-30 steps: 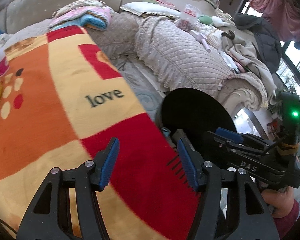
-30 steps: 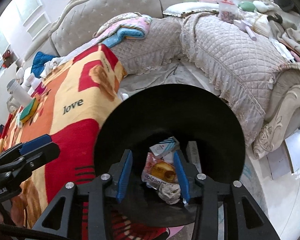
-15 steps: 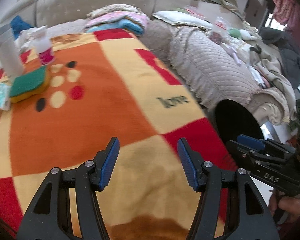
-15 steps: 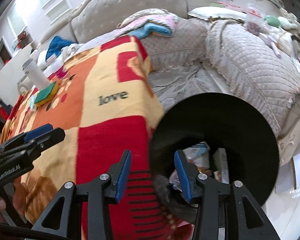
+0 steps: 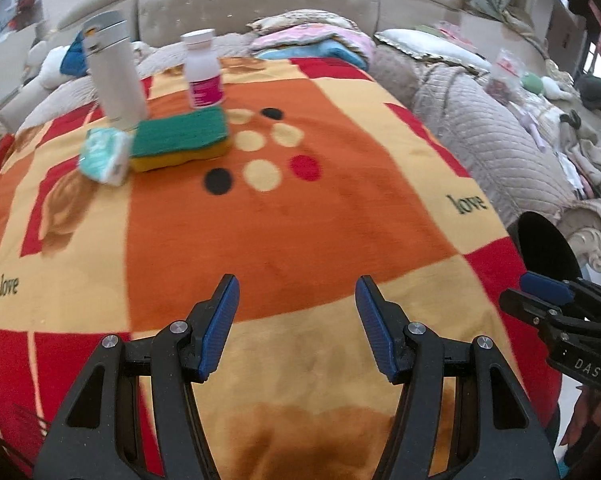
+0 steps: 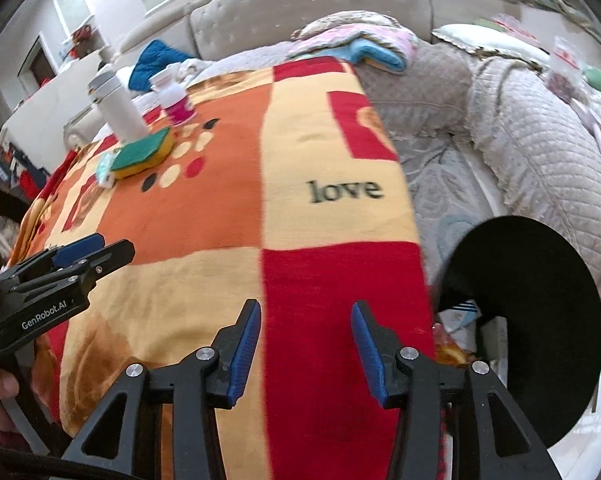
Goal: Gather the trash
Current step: 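Move both open tools back toward the items on the blanket, then grasp teal tissue pack with left gripper while right gripper grasps green sponge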
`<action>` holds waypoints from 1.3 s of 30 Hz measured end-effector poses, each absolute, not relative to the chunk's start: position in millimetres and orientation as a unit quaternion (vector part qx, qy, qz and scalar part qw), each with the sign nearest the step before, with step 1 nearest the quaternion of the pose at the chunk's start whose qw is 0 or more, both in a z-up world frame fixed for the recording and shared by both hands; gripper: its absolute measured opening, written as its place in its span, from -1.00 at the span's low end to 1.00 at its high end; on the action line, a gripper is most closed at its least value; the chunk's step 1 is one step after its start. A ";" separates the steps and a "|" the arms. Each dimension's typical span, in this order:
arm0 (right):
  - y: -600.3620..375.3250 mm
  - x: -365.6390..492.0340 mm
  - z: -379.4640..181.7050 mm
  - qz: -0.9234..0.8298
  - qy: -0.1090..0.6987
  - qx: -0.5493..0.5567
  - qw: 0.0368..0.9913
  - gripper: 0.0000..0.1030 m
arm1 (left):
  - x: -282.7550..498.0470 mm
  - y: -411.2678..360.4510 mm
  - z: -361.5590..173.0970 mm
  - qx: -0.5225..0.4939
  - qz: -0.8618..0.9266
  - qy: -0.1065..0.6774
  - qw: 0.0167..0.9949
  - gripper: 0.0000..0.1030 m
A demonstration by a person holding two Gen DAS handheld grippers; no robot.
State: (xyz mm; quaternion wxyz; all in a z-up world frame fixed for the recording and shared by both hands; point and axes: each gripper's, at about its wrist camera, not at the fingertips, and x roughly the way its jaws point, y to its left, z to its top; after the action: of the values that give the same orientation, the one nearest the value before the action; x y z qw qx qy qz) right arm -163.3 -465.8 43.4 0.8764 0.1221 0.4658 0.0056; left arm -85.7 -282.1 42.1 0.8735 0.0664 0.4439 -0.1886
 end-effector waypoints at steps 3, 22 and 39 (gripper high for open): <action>-453.6 -157.7 43.4 0.016 0.467 0.115 0.876 0.06 | -82.7 -265.7 42.9 0.060 -0.175 0.446 0.876 0.15; -370.2 -63.7 42.2 0.096 0.476 0.074 0.871 0.16 | -0.3 -144.7 45.4 -0.054 -0.096 0.479 0.871 0.15; -343.9 64.1 60.1 0.114 0.458 0.068 0.879 0.23 | 83.1 -98.2 63.4 -0.132 -0.060 0.481 0.865 0.15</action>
State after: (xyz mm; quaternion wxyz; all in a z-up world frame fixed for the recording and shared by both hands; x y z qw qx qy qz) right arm 64.1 -343.9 60.1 0.8789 0.0677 0.4581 0.1140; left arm 83.1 -98.2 63.4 0.8647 -0.1317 0.4810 -0.0597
